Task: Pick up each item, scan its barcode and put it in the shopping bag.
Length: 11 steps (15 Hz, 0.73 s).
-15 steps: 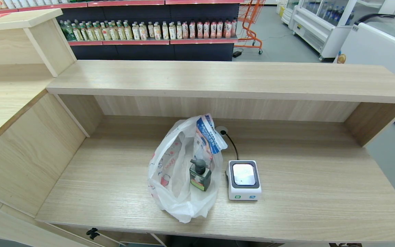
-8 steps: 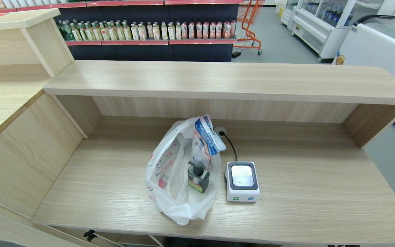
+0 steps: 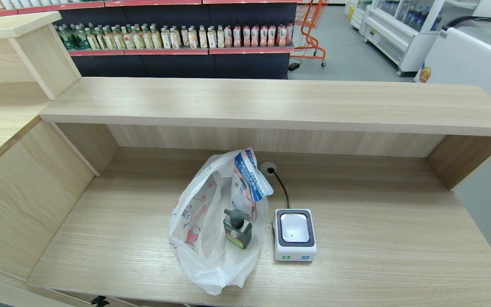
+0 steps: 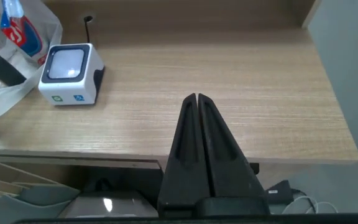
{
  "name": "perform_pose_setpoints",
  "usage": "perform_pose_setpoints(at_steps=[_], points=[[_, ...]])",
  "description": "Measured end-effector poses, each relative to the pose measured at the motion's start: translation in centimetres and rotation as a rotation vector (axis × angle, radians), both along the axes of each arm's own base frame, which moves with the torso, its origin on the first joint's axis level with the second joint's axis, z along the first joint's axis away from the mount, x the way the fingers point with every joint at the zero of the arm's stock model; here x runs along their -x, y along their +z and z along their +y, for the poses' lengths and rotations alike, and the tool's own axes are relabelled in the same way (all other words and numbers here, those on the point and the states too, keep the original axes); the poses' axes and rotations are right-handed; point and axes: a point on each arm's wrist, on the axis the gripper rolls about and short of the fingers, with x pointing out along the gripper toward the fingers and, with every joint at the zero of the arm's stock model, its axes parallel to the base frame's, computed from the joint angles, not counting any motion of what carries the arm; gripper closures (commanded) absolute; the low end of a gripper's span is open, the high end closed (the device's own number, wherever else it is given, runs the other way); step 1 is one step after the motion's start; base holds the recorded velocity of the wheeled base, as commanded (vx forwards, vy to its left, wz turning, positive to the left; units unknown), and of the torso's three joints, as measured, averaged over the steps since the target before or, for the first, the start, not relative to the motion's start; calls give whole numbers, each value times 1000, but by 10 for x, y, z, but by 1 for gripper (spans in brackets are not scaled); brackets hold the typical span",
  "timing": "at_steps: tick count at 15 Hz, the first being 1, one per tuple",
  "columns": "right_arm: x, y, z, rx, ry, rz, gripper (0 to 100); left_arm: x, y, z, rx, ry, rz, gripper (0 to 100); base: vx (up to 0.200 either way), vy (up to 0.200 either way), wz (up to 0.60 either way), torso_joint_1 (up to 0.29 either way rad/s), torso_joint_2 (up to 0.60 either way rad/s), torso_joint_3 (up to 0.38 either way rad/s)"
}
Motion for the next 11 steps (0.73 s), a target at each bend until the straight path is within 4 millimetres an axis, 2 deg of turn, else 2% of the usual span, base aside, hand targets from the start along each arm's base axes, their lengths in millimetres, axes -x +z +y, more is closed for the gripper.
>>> perform_pose_setpoints(at_steps=[11], points=[[0,0,0,4,0,1,100,0,0,0,0,0,0,0,0,0,0,0,0,0]])
